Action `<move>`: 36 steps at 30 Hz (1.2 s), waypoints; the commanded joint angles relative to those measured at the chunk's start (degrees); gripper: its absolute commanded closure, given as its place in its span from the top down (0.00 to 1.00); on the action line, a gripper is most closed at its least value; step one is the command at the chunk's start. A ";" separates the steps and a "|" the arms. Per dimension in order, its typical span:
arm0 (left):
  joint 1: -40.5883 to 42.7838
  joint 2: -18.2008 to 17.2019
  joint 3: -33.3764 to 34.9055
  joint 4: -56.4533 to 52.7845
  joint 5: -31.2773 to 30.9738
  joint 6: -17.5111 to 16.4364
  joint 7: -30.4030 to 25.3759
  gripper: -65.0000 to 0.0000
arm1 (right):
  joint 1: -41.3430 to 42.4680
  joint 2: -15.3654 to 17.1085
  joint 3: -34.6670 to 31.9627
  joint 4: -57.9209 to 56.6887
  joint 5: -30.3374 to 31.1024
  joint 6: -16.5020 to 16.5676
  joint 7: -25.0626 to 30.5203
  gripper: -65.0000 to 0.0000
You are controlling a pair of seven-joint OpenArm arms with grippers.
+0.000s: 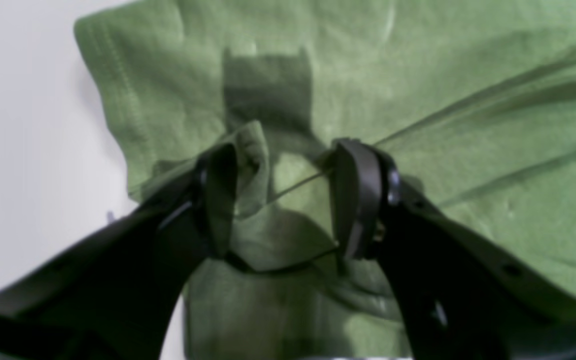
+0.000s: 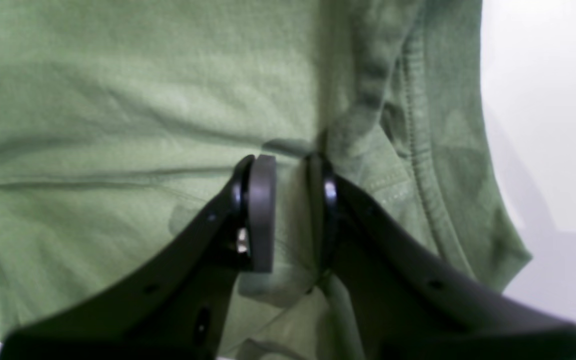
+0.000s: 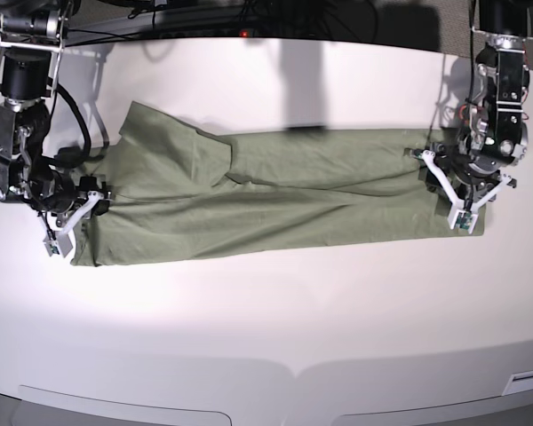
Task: Fold the T-shirt properly
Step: 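Adjust the left gripper's grip on its end of the strip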
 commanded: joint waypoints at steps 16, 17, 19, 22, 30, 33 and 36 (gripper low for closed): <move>-2.51 -0.70 -0.35 0.68 0.72 0.66 -1.60 0.00 | -0.31 0.66 0.07 -0.20 -2.49 -1.05 -3.80 0.21; -2.51 -0.70 -0.35 0.68 0.81 0.66 -1.60 0.00 | -0.31 0.66 0.09 -0.20 -2.51 -1.03 -3.80 0.21; -2.49 -0.70 -0.35 0.68 2.75 0.68 -1.60 0.00 | -0.31 0.66 0.07 -0.20 -2.49 -1.05 -3.80 0.21; -2.49 -1.01 -0.35 0.74 5.38 0.70 -1.38 0.00 | -0.31 0.66 0.07 -0.20 -2.51 -1.05 -3.80 0.21; -2.08 -1.84 -0.35 3.15 5.60 1.40 1.55 0.00 | -0.31 0.66 0.07 -0.20 -2.51 -1.03 -3.78 0.21; -1.64 -2.64 -0.35 5.31 5.57 3.06 2.49 0.00 | -0.31 0.66 0.09 -0.20 -2.51 -1.03 -3.52 0.21; -0.52 -3.63 -0.35 8.31 5.55 3.72 5.11 0.00 | -0.28 0.66 0.09 -0.20 -2.51 -1.03 -3.41 0.21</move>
